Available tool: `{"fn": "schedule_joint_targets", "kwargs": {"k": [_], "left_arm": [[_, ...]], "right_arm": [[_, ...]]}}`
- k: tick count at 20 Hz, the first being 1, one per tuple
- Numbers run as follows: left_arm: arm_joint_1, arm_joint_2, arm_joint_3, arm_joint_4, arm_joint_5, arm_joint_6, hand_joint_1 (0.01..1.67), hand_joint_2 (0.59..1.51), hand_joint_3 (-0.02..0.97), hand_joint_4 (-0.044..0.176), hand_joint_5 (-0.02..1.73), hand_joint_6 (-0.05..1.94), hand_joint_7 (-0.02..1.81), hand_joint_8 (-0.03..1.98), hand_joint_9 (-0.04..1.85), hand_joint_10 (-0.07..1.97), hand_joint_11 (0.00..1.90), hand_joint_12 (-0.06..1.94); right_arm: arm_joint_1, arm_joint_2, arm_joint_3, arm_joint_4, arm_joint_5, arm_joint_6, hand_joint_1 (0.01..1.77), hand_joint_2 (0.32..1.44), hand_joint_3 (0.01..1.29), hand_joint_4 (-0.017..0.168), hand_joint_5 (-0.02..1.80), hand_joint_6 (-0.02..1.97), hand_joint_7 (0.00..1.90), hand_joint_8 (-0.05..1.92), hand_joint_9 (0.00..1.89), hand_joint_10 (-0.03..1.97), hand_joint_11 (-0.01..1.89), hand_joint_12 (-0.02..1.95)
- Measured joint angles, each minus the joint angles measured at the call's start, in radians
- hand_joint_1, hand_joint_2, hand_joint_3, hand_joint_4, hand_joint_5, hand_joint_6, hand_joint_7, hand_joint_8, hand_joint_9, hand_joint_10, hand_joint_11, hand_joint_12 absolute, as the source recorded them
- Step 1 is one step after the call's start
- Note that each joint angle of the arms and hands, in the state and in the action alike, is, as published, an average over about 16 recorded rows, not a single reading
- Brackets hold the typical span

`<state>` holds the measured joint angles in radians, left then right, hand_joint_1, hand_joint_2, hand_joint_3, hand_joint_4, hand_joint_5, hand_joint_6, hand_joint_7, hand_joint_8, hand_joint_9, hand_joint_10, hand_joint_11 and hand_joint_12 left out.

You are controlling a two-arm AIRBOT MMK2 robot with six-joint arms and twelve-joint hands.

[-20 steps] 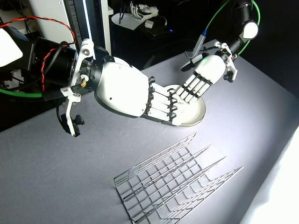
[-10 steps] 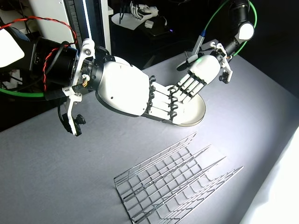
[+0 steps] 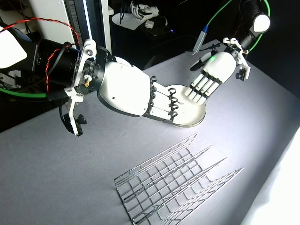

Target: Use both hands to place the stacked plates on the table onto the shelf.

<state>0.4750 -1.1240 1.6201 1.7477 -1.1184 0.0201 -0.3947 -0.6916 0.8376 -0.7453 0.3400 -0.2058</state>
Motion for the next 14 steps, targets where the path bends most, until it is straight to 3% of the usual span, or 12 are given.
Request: {"fn": "schedule_joint_targets", "kwargs": {"k": [7, 14], "left_arm": [[-0.015, -0.029, 0.057, 0.032, -0.02, -0.02, 0.01, 1.108, 0.018, 0.002, 0.01, 0.0, 0.02, 0.0, 0.02, 0.01, 0.02, 0.0], [-0.007, -0.042, 0.079, 0.043, -0.03, -0.021, 0.01, 1.106, 0.018, 0.004, 0.0, 0.0, 0.01, 0.0, 0.01, 0.01, 0.01, -0.01]], "right_arm": [[-0.003, -0.001, -0.006, 0.0, 0.001, 0.0, 0.02, 1.28, 0.02, -0.004, 0.05, 0.01, 0.05, 0.01, 0.02, -0.01, 0.02, 0.01], [-0.006, -0.002, -0.012, 0.0, 0.002, 0.0, 0.02, 1.29, 0.02, -0.004, 0.06, 0.01, 0.06, 0.01, 0.03, -0.01, 0.02, 0.01]]}}
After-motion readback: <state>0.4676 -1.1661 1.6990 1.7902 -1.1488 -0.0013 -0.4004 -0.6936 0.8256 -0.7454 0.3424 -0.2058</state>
